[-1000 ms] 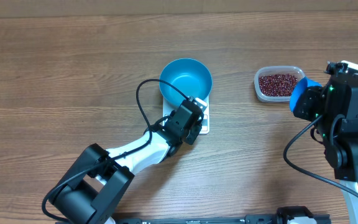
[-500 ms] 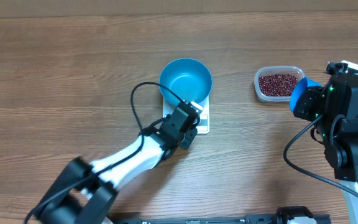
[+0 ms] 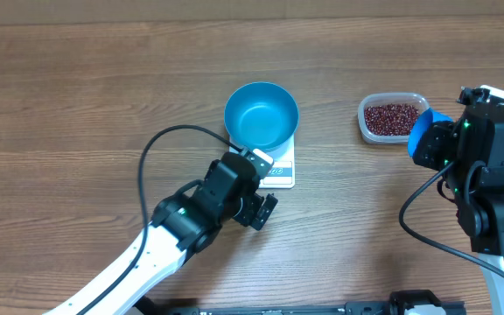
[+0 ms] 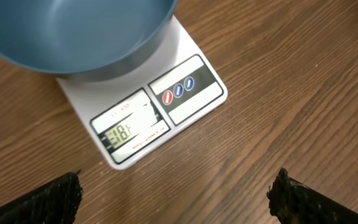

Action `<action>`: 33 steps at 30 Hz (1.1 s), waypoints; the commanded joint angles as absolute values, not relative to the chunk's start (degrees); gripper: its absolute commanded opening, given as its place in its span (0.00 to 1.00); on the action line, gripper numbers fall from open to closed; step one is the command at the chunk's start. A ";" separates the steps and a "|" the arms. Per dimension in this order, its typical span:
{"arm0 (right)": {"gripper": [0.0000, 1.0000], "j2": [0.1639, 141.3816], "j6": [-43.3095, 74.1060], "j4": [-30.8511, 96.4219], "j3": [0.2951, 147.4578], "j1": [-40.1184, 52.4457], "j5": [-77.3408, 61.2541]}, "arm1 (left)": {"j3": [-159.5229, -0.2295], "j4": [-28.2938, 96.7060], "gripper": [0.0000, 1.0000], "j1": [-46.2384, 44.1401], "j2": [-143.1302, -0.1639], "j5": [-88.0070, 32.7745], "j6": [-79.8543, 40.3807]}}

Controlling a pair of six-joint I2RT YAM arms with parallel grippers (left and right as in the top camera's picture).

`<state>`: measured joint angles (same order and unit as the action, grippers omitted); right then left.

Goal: Scoop item into bowl and weigh 150g on scale
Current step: 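Lift the left gripper back from the scale buttons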

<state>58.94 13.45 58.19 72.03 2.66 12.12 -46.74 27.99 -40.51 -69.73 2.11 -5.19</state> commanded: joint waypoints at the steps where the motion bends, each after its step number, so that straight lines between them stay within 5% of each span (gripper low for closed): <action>1: 0.04 58.65 13.45 57.60 73.47 2.59 12.82 | -46.78 29.95 0.99 -40.47 -64.36 5.39 -5.34; 10: 0.04 58.70 13.45 57.52 73.47 2.59 12.80 | -46.78 32.88 1.00 -40.47 -60.38 14.24 -5.15; 28: 0.04 58.98 13.45 57.52 73.45 2.61 12.78 | -46.33 31.24 0.99 -40.47 -60.53 11.99 -4.25; 33: 0.04 59.55 13.45 57.52 73.45 2.61 11.94 | -42.74 28.75 0.84 -41.08 -60.20 11.79 -1.02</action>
<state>59.24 13.45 57.93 72.03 2.66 12.21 -45.67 30.57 -40.51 -61.21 12.47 -3.90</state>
